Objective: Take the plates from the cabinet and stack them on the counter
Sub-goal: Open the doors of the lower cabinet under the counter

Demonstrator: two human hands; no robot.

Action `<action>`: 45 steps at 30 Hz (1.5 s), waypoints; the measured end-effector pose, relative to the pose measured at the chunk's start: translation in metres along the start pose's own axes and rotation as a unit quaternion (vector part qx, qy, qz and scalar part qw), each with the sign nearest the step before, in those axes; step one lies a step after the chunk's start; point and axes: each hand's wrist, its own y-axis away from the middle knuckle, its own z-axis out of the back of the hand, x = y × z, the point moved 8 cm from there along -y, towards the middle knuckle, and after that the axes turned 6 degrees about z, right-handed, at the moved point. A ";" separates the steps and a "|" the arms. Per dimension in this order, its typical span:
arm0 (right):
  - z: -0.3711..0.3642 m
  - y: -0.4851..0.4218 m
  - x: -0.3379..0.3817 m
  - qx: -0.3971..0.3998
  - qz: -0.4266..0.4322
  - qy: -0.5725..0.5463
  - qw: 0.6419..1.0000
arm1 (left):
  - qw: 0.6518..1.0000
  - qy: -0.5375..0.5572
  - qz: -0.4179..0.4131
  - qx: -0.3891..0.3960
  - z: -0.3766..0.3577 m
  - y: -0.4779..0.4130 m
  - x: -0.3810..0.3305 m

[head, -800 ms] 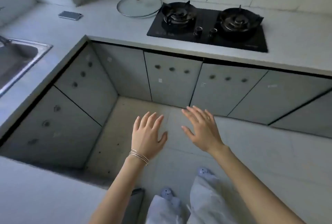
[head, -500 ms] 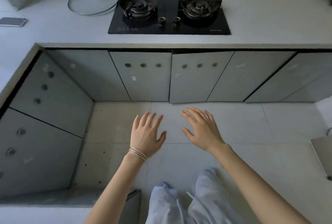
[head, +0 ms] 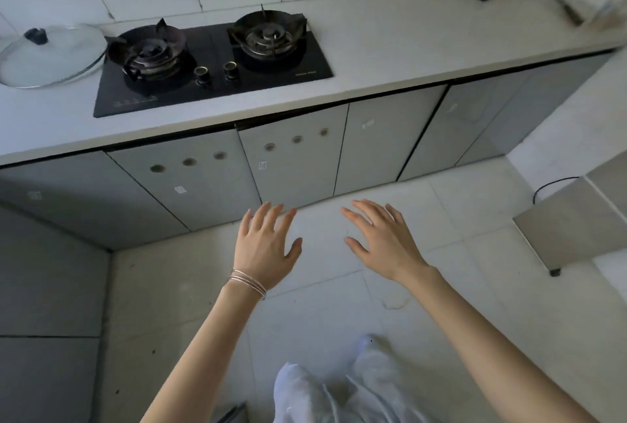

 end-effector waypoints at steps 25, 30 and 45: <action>0.107 0.076 -0.271 -0.090 -0.146 0.039 0.984 | 0.986 0.021 -0.164 -0.005 -0.042 -0.152 -0.274; 0.105 0.088 -0.305 -0.075 -0.187 0.045 0.978 | 0.977 0.044 -0.209 0.009 -0.055 -0.172 -0.311; 0.137 0.053 -0.400 -0.078 -0.275 0.071 0.956 | 0.942 0.034 -0.331 0.049 -0.087 -0.292 -0.387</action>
